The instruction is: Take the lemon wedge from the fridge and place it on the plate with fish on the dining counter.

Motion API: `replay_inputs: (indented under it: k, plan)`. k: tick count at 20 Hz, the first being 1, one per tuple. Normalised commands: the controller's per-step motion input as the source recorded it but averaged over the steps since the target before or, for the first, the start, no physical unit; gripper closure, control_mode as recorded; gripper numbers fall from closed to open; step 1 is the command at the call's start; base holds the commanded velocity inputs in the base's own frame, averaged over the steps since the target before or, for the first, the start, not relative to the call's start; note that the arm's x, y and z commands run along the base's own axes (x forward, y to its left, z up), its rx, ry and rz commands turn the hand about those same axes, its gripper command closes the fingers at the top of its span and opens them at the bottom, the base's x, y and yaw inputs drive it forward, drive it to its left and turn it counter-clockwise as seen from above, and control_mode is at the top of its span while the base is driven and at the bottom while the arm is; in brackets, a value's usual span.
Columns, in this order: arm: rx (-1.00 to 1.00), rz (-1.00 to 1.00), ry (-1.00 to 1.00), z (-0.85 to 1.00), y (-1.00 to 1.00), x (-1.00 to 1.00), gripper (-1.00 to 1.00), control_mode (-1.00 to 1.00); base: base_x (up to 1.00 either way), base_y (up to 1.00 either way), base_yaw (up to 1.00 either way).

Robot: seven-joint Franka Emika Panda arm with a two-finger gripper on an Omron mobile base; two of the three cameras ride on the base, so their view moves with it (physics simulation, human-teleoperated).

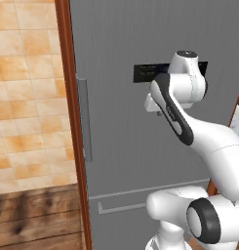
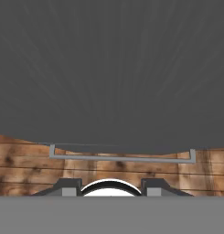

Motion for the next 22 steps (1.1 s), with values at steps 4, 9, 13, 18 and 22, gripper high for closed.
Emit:
replay_inputs:
  k: [4,9,13,18,22]
  plan:
    - [0.00,0.01,0.00,0.00,0.10,0.00,-1.00,-1.00,0.00,0.00,0.00]
    - [0.00,0.00,0.00,0.00,0.00,0.00,-1.00,-1.00,0.00,0.00,0.00]
    - [0.00,0.00,0.00,0.00,0.00,0.00,-1.00,-1.00,0.00,0.00,0.00]
    - [0.00,0.00,0.00,0.00,0.23,0.02,-1.00,-1.00,0.00,0.00,0.00]
    - [0.00,0.00,0.00,0.00,0.39,-0.02,-1.00,-1.00,0.00,0.00,0.00]
